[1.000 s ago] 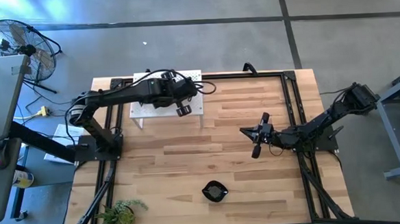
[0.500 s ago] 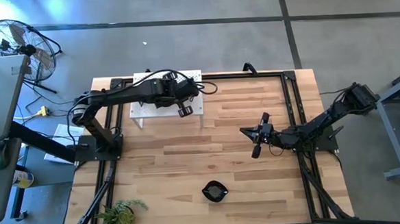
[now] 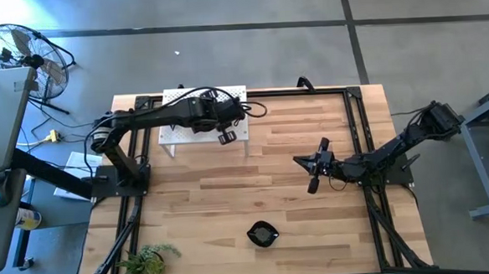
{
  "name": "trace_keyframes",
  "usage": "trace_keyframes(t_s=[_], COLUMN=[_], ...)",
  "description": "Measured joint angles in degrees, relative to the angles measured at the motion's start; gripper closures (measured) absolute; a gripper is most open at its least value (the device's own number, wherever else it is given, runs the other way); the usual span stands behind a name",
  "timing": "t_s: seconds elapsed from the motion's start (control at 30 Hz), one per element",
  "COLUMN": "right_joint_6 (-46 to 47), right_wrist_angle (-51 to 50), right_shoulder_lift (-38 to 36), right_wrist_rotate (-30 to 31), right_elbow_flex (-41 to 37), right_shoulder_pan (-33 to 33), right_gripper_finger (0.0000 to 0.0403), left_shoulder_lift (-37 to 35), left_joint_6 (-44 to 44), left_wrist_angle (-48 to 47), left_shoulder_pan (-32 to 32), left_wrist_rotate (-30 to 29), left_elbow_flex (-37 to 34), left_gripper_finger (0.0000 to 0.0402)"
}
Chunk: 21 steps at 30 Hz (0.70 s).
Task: Pick & Place Mini shaped plates
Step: Stack the square plate on top of the square plate on the shelf, then stack the leaf-shaped plate on top of the leaf-shaped plate on the shelf
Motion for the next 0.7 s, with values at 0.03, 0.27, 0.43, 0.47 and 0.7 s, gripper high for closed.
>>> trace_keyframes(t_s=[0.03, 0.27, 0.43, 0.47, 0.7], right_joint_6=[-0.06, -0.26, -0.33, -0.33, -0.91], right_wrist_angle=[0.00, -0.02, -0.02, -0.02, -0.07], right_shoulder_lift=[0.00, 0.00, 0.00, 0.00, 0.00], right_wrist_rotate=[0.00, 0.00, -0.31, -0.52, -2.43], right_elbow_flex=[0.00, 0.00, 0.00, 0.00, 0.00], right_shoulder_pan=[-0.01, -0.02, -0.01, 0.00, 0.00], right_gripper_finger=[0.0403, 0.0403, 0.0403, 0.0403, 0.0403], left_shoulder_lift=[0.00, -0.02, -0.22, -0.55, -1.93], left_joint_6=[0.00, 0.92, 0.16, -0.43, -3.85], left_wrist_angle=[-0.13, -5.86, -6.13, -6.61, 3.80], left_shoulder_pan=[0.00, 0.00, -1.58, -2.50, -13.23], left_wrist_rotate=[0.00, 1.75, 5.08, 5.11, 5.30], left_elbow_flex=[0.12, 6.78, 8.15, 8.13, 0.18], left_gripper_finger=[0.0311, 0.0276, 0.0295, 0.0306, 0.0395])
